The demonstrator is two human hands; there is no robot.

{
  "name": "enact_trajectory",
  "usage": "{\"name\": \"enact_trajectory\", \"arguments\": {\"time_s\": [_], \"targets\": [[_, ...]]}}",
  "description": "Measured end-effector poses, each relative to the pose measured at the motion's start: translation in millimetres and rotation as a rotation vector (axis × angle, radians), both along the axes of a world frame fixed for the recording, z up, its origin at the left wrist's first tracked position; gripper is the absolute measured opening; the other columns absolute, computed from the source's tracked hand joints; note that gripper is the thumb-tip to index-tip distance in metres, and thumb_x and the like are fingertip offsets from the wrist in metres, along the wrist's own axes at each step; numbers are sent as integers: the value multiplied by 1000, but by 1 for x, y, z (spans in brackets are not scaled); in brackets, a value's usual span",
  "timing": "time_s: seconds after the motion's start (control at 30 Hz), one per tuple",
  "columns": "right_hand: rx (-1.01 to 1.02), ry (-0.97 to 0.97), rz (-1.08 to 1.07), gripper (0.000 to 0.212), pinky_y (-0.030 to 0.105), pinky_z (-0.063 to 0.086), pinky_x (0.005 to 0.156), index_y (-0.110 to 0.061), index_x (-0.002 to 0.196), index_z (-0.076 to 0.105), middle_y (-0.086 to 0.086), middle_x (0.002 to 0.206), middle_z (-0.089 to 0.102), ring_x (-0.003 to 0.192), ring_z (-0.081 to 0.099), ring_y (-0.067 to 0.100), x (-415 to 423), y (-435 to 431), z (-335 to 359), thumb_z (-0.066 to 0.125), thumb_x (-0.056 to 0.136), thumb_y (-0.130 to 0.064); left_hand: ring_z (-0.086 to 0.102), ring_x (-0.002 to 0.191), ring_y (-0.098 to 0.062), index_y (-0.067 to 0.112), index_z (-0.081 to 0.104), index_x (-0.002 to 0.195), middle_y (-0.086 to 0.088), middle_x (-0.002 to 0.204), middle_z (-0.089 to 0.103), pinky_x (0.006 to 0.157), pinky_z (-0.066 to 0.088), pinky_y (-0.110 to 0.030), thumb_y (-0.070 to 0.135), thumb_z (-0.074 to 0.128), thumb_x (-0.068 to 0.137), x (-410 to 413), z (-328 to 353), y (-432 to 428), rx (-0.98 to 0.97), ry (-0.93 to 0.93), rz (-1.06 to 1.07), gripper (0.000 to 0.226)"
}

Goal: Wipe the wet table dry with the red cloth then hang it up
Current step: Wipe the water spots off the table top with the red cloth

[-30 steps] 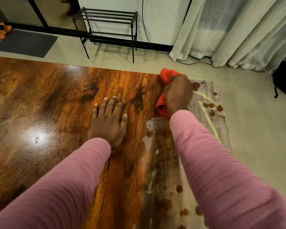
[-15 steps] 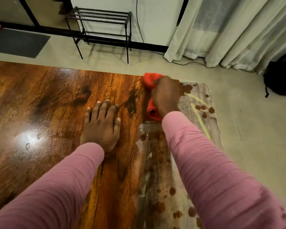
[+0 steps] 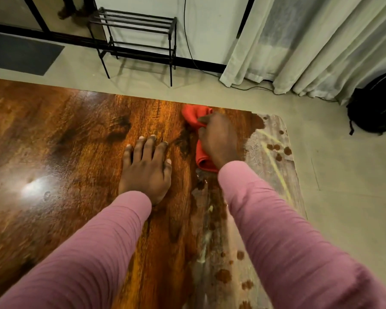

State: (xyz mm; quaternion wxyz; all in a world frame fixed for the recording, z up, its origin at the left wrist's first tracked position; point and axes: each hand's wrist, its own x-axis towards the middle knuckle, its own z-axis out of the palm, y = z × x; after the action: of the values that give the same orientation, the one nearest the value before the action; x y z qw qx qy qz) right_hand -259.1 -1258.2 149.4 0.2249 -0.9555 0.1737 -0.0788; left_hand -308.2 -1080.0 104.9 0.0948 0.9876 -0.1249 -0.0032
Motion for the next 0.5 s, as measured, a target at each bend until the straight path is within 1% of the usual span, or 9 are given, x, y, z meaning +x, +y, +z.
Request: {"name": "enact_trajectory", "arguments": {"time_s": [0.07,0.13,0.17,0.23,0.27,0.3,0.4,0.43,0.5], "targets": [[-13,41,-110,30,20,43,71,-22,113,68,3,110,68,87,65,18,-9,-27,3,58,87,-13,11,147,-27,26,31,146,-5,158,24,119,7,-50,46,13,93,1,1,1,-5,7,-3,60],[27,-13,-316,30,8,35,57,-22,112,69,3,107,70,65,57,9,-23,-55,9,55,88,-9,10,147,-28,26,29,146,-6,158,23,119,7,-51,45,12,93,0,2,0,5,9,-10,59],[45,-37,-394,31,6,33,59,-21,111,69,3,107,69,64,56,9,-29,-61,12,54,88,-7,10,147,-28,26,29,146,-6,158,22,119,7,-51,45,13,94,0,2,0,7,8,-11,58],[39,-45,-453,32,17,35,69,-20,108,70,5,109,69,78,61,18,-33,-59,16,54,86,-3,10,147,-29,26,28,147,-6,159,22,119,7,-51,44,17,95,0,2,1,6,12,-8,56],[44,-48,-450,33,21,35,71,-21,106,71,4,107,70,82,60,19,-31,-53,17,54,85,-2,10,147,-29,26,28,147,-6,159,21,119,6,-51,43,18,96,1,2,1,6,15,-8,55],[51,-41,-424,33,21,34,71,-23,105,71,3,105,70,82,60,18,-28,-44,17,56,83,-3,9,147,-29,26,27,148,-6,159,21,119,6,-51,43,18,96,1,2,1,7,18,-8,55],[98,31,-227,29,17,43,60,-25,110,68,-2,100,69,67,55,6,-28,-4,9,59,86,-10,8,148,-29,26,27,148,-6,159,20,119,5,-51,42,20,96,1,3,0,4,22,-11,54],[101,50,-160,27,16,45,59,-25,111,67,-3,101,68,67,55,4,-33,12,4,60,87,-13,9,148,-29,26,27,148,-6,159,20,119,4,-51,42,21,96,0,3,0,0,21,-11,54],[42,6,-52,26,19,46,67,-23,111,68,-2,106,65,79,57,7,-48,36,-3,61,87,-15,8,148,-28,25,27,148,-7,159,20,119,5,-51,42,22,96,-1,4,0,-5,21,-16,54]]}}
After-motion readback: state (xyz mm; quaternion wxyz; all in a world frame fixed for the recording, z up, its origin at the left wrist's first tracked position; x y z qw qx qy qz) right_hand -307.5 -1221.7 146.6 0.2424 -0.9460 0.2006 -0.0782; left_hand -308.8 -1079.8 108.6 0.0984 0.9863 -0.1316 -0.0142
